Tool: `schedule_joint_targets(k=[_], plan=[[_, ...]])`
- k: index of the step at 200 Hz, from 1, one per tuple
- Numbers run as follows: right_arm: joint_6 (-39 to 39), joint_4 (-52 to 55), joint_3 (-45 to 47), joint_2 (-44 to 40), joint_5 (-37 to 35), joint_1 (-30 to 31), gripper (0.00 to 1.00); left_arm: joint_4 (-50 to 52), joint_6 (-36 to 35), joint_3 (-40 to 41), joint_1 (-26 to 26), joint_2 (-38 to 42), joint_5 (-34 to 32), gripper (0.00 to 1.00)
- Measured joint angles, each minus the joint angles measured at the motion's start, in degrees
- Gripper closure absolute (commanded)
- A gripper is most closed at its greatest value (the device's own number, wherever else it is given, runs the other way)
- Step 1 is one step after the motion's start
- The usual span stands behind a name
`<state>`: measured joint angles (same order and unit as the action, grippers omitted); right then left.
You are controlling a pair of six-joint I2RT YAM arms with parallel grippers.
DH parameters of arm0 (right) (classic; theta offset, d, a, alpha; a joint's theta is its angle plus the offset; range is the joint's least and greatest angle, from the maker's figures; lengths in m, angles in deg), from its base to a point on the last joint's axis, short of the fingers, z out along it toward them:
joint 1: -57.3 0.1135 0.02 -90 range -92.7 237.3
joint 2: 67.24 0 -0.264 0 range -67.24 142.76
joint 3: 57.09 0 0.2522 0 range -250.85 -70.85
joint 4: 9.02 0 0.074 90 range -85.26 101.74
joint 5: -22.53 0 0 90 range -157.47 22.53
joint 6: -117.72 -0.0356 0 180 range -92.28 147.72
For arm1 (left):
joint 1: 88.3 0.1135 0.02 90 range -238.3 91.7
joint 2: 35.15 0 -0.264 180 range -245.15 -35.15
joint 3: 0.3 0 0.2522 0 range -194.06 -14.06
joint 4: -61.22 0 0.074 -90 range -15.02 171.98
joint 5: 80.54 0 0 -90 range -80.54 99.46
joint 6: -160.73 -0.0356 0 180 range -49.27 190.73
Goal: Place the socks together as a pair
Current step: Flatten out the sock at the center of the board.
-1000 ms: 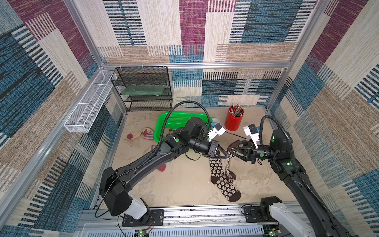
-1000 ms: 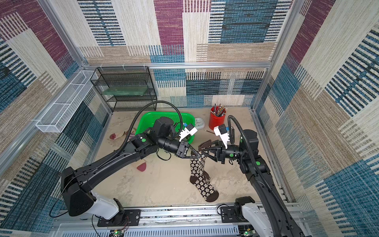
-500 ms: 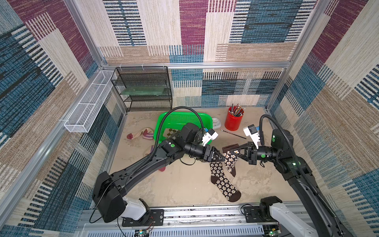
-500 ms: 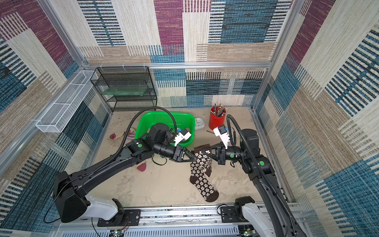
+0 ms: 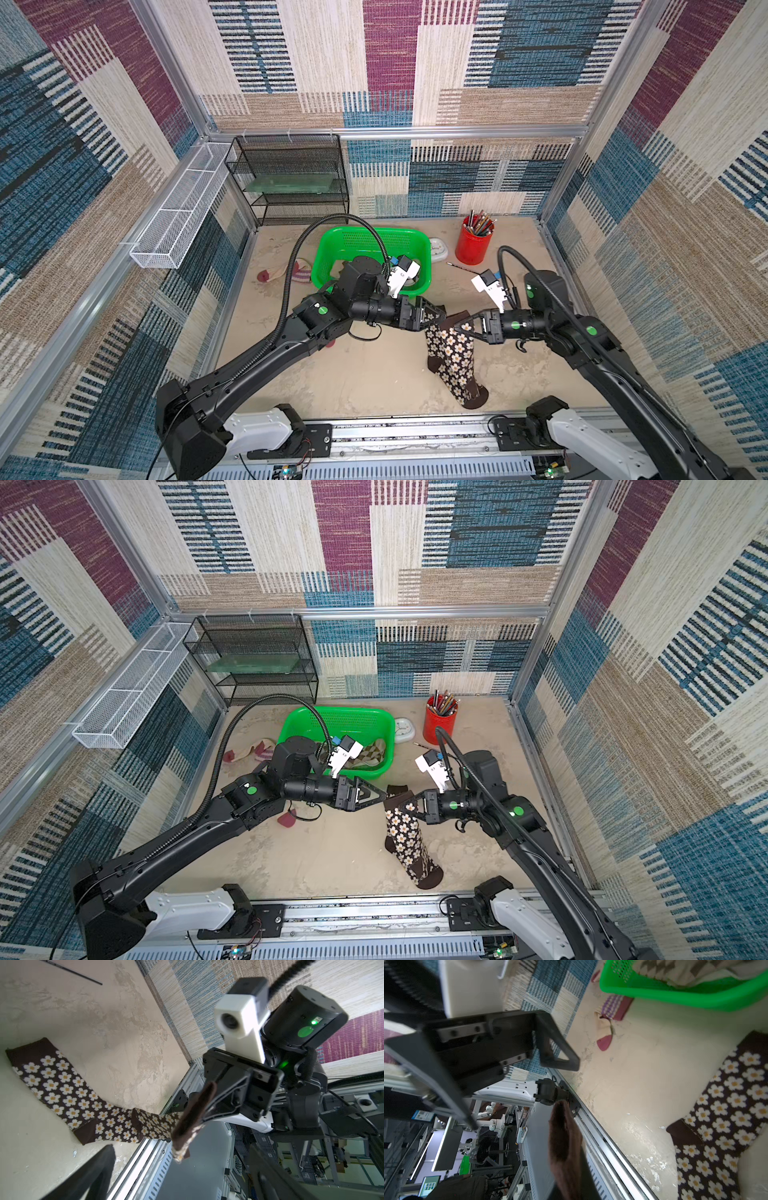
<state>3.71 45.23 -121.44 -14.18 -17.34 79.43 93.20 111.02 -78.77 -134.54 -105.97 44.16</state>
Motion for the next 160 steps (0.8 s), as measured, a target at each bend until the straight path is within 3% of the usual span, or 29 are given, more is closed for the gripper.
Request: schedule_joint_targets(k=[22,46,77,147,154,160], plan=[[-0.55,-2.10,0.31,11.74,-5.14,-1.25,1.00,1.60,-0.07,1.31,0.37,0.15,-2.40,0.03],[-0.20,-3.91,-5.40,26.53,-10.69,-3.91,1.00,3.41,-0.50,2.43,0.98,0.44,-4.83,0.05],[0.79,-7.10,-11.23,38.03,-13.88,-4.17,0.99,4.66,-1.33,3.96,1.11,0.96,-6.34,0.07],[-1.51,-12.09,-7.21,44.65,-16.33,-2.75,0.90,5.88,-1.70,7.89,1.22,1.95,-9.42,0.09],[-1.75,-12.41,-7.17,44.65,-16.65,-2.19,0.84,5.79,-1.70,8.31,1.31,2.12,-9.92,0.09],[-2.27,-12.83,-7.15,44.65,-17.00,-1.70,0.72,5.79,-1.70,8.66,1.49,2.25,-10.36,0.09]])
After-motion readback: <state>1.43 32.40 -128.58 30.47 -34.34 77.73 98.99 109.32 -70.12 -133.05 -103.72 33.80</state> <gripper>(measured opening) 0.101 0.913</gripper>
